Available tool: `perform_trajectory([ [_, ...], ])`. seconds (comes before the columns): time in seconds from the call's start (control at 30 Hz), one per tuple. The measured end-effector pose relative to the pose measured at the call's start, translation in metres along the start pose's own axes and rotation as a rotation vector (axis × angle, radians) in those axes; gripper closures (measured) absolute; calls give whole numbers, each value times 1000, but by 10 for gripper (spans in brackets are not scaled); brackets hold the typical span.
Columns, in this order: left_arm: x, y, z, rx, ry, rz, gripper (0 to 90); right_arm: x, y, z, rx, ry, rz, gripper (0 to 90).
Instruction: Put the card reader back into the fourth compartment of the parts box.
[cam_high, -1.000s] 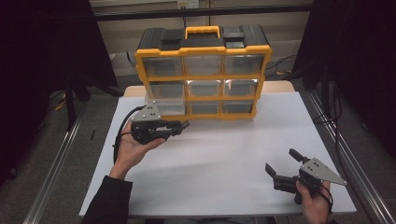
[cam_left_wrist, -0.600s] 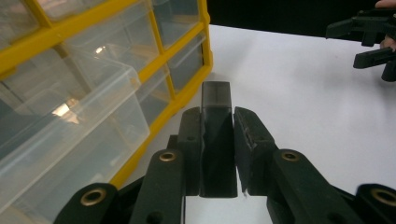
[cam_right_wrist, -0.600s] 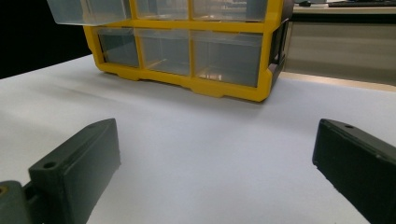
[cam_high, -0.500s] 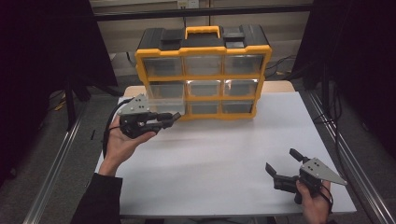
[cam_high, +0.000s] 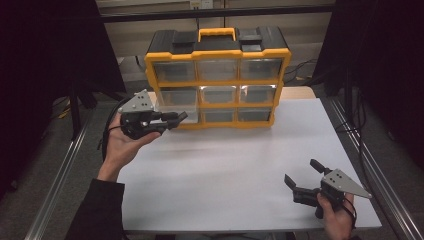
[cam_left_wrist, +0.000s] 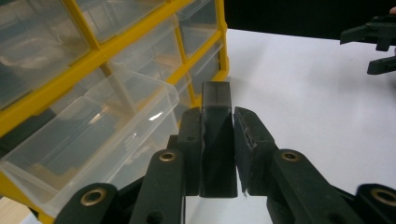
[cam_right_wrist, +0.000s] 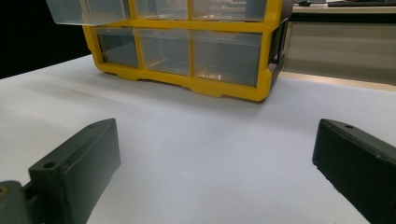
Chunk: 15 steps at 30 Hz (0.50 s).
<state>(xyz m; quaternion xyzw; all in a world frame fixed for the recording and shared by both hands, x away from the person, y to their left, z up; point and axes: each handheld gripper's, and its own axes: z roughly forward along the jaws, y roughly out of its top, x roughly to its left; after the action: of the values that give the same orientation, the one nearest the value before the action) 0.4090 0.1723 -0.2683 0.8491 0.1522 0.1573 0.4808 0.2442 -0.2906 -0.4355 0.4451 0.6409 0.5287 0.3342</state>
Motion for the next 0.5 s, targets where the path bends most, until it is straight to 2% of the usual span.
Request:
perform_trajectory([
  [0.2, 7, 5, -3, 12, 20, 1, 738, 0, 0, 0, -1, 2, 1, 4],
  [0.37, 12, 7, -5, 29, 53, 1, 737, 0, 0, 0, 2, 2, -1, 4],
  [0.5, 15, 9, -8, 39, 66, 14, 737, 0, 0, 0, 2, 0, 1, 4],
])
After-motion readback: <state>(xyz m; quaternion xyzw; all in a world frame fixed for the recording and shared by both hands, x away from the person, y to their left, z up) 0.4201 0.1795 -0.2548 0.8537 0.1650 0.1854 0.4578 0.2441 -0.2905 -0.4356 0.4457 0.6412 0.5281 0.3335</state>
